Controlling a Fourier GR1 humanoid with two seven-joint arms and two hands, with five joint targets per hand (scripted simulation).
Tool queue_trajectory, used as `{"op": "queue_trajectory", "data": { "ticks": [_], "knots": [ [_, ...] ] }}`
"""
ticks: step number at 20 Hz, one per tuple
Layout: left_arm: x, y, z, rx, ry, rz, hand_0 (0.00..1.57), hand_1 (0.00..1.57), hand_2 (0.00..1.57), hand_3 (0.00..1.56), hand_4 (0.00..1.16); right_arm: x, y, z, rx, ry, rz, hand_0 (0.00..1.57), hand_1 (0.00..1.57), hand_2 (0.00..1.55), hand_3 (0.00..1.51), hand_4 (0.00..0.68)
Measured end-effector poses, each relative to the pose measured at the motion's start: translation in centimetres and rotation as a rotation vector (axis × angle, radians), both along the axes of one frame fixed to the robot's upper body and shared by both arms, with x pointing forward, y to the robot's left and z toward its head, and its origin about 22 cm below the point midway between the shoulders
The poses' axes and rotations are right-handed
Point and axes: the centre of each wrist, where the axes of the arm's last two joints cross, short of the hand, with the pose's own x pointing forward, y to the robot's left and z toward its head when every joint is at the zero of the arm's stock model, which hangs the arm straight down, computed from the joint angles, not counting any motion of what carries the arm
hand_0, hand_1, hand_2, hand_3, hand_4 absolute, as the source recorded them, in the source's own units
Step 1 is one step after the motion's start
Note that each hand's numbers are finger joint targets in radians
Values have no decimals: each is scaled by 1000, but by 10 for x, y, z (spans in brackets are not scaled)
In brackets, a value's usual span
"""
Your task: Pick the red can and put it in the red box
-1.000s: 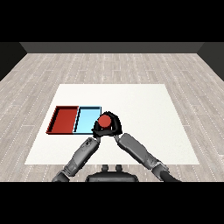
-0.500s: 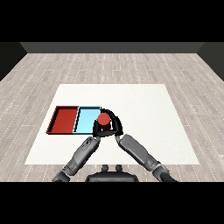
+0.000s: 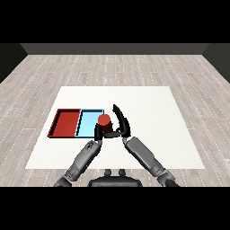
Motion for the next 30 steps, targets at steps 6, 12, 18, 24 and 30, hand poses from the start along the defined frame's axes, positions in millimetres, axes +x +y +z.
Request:
{"op": "queue_trajectory", "data": {
  "ticks": [6,12,18,24,30],
  "knots": [
    [-1,16,-2,29,-1,31,1571,1571,1571,1482,1138,-2,-41,13,49,-49,-64,0,0,0,0,0],
    [8,52,5,118,-34,94,1571,1571,1571,1471,1125,-20,-99,28,75,-89,-131,0,0,0,0,0],
    [19,114,15,255,-41,191,1571,1571,1549,1459,1120,-50,-151,-7,37,-32,-242,0,0,0,0,0],
    [33,180,13,346,34,311,1571,1571,1571,1497,1120,-54,-183,-13,-14,0,-315,0,0,0,0,0],
    [55,233,12,439,164,395,1571,1571,1562,1472,1089,-48,-196,-20,-53,45,-370,0,0,0,0,0]
  ]
}}
